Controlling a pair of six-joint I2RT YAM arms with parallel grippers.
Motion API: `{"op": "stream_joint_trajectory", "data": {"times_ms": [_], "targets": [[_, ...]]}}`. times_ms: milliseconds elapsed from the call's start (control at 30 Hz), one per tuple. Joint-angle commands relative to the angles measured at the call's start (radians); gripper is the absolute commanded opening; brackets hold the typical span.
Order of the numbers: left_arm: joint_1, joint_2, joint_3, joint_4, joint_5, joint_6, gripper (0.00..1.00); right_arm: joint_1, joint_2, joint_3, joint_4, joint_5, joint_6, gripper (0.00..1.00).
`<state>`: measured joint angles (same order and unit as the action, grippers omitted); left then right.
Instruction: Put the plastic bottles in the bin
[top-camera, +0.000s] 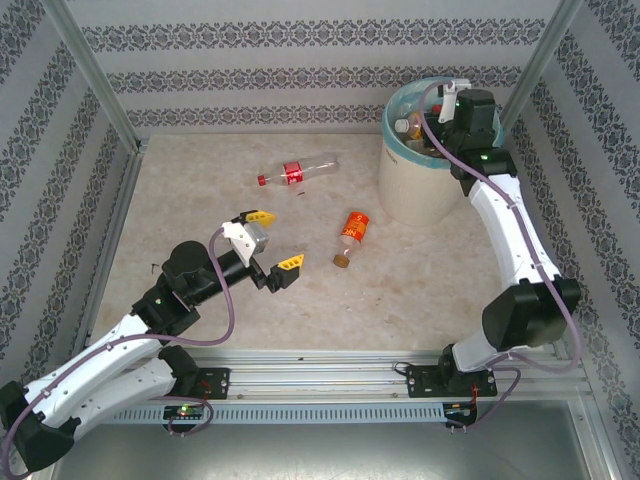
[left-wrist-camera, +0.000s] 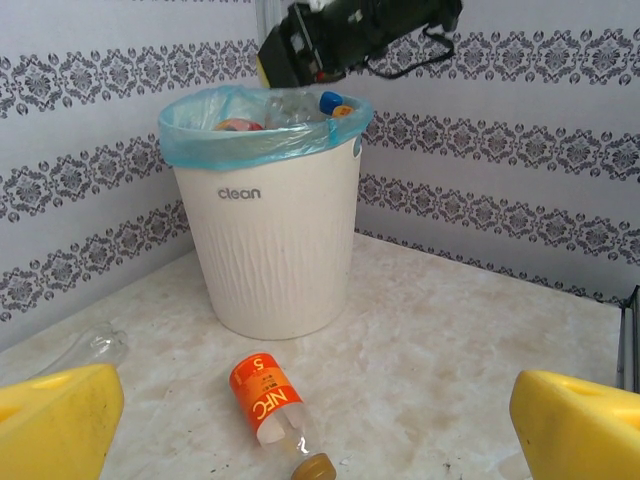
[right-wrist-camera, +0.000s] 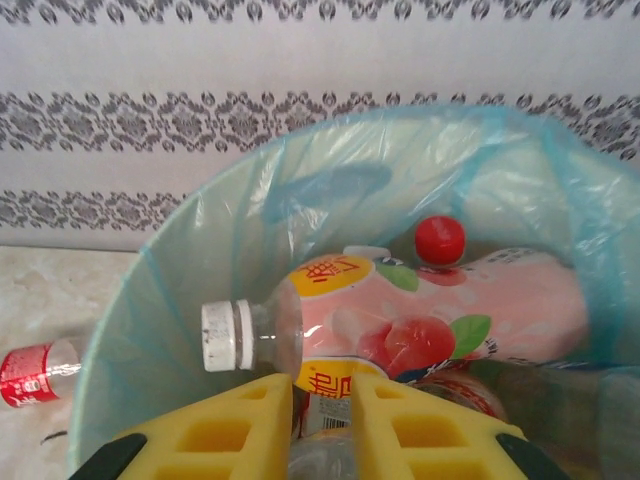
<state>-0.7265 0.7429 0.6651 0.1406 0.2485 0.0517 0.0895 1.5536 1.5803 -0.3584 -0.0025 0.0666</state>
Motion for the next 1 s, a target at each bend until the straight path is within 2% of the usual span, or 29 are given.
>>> {"op": "stream_joint_trajectory", "data": {"times_ms": [0, 133, 400, 533, 667, 767, 833, 967], "targets": [[-0.011, -0.026, -0.006, -0.015, -0.018, -0.006, 1.0, -0.005, 0.012, -0.059, 0.003, -0.004, 0.036, 0.23], [-0.011, -0.029, -0.003, -0.027, -0.018, 0.002, 1.0, -0.026, 0.033, -0.095, 0.011, -0.016, 0.062, 0.23], [-0.011, -0.021, -0.009, -0.02, -0.036, -0.008, 1.0, -0.045, 0.079, -0.048, -0.021, -0.039, 0.078, 0.24], [-0.011, 0.035, 0.046, -0.085, -0.118, -0.062, 1.0, -0.03, 0.036, -0.008, -0.034, -0.067, 0.095, 0.26], [-0.011, 0.167, 0.124, -0.177, -0.171, -0.118, 1.0, -0.002, -0.041, 0.068, -0.052, -0.049, 0.101, 0.49], [-0.011, 0.314, 0.199, -0.24, -0.187, -0.184, 1.0, 0.022, -0.114, 0.1, -0.053, -0.033, 0.092, 0.61], [-0.011, 0.428, 0.26, -0.281, -0.201, -0.236, 1.0, 0.044, -0.173, 0.092, -0.049, -0.011, 0.082, 0.65], [-0.011, 0.683, 0.418, -0.382, -0.188, -0.294, 0.94, 0.072, -0.326, -0.003, -0.023, 0.008, 0.098, 0.66]]}}
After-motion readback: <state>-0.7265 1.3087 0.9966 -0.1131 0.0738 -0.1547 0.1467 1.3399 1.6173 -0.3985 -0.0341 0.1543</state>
